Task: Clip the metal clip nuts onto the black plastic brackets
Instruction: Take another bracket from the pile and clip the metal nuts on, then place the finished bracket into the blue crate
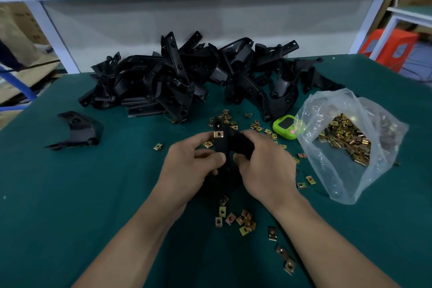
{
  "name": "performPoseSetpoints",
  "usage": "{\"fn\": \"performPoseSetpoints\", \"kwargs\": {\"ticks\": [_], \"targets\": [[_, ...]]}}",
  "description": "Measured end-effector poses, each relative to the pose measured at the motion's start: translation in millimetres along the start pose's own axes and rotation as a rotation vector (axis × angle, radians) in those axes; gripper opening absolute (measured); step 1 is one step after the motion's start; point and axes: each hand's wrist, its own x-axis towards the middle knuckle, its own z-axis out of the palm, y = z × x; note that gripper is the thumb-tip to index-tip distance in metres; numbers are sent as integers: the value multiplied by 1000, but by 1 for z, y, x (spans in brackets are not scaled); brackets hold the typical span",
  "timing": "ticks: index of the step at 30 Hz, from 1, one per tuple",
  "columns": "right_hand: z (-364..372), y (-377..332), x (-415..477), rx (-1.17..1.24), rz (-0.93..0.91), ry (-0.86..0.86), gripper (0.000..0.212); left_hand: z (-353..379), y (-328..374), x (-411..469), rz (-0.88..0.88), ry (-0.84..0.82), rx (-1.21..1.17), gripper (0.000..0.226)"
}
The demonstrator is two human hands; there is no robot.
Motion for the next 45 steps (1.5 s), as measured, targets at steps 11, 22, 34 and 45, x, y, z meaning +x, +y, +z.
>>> {"fn": "performPoseSetpoints", "kwargs": {"ticks": [11, 22, 34, 45], "targets": [[-5, -14, -6, 109, -15, 66, 15, 18, 1, -7, 253, 305, 461, 36], [-67, -29, -17, 175, -116, -92, 22, 40, 61, -35, 388, 398, 629, 34], [-220, 65, -110, 20, 214, 77, 42, 179, 115, -64, 555, 27, 553, 9], [-311, 173, -304, -296, 752, 229, 84, 384, 101, -155, 392, -603, 367, 7]]}}
